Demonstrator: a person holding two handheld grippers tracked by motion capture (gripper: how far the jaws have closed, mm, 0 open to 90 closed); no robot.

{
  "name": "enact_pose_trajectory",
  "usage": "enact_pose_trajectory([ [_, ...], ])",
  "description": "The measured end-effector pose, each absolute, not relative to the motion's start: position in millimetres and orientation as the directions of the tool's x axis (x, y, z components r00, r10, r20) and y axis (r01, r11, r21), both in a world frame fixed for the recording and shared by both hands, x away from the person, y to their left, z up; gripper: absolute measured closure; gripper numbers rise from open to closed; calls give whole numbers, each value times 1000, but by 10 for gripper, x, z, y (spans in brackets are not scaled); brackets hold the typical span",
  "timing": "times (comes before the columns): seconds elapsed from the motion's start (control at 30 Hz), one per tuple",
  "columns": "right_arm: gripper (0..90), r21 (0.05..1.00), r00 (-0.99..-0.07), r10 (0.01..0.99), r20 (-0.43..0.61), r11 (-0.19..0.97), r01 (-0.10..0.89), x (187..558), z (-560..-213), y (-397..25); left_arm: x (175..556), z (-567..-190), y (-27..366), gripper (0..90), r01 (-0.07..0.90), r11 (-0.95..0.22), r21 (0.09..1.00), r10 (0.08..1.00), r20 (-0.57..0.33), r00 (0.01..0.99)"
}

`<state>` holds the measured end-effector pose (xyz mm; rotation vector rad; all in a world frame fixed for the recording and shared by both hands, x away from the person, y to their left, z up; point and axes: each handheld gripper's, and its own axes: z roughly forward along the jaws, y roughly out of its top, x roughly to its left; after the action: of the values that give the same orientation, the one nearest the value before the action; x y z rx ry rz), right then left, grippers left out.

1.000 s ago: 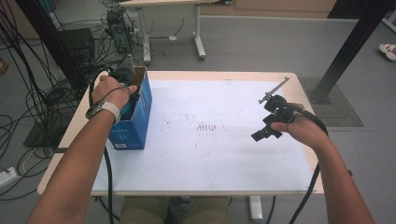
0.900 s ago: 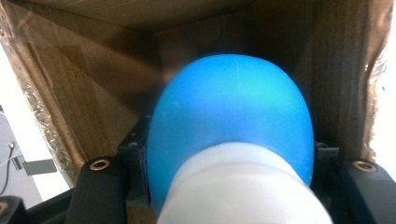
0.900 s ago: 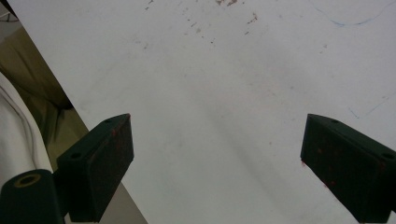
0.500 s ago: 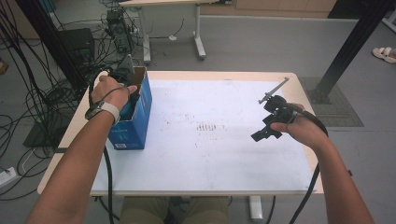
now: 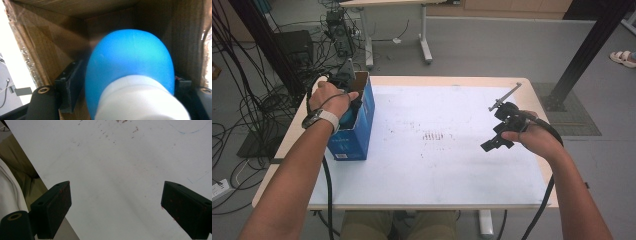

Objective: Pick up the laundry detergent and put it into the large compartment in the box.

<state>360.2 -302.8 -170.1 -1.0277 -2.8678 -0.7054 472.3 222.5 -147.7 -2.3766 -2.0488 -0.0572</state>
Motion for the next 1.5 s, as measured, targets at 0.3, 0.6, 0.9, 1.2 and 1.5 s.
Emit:
enact_pose_trajectory([
  [0.3, 94, 408, -786, 597, 160, 685, 604, 3600, -1691, -3017, 4723, -1463, 2238, 280, 988, -154, 18, 988, 29, 153],
  [0.6, 94, 408, -784, 600, 158, 684, 605, 3587, -1678, -3017, 4707, -1438, 2263, 279, 987, -160, 25, 987, 21, 160],
  [0.9, 94, 409, -786, 598, 154, 686, 602, 3581, -1665, -3005, 4697, -1369, 2244, 279, 984, -174, 24, 985, 27, 173],
  [1.2, 94, 409, -788, 597, 152, 688, 600, 3571, -1648, -2995, 4674, -1287, 2269, 235, 982, -184, 36, 983, 21, 183],
  [1.5, 94, 413, -790, 595, 148, 689, 596, 3549, -1621, -2973, 4625, -1193, 2298, 150, 981, -184, 56, 983, 8, 183],
])
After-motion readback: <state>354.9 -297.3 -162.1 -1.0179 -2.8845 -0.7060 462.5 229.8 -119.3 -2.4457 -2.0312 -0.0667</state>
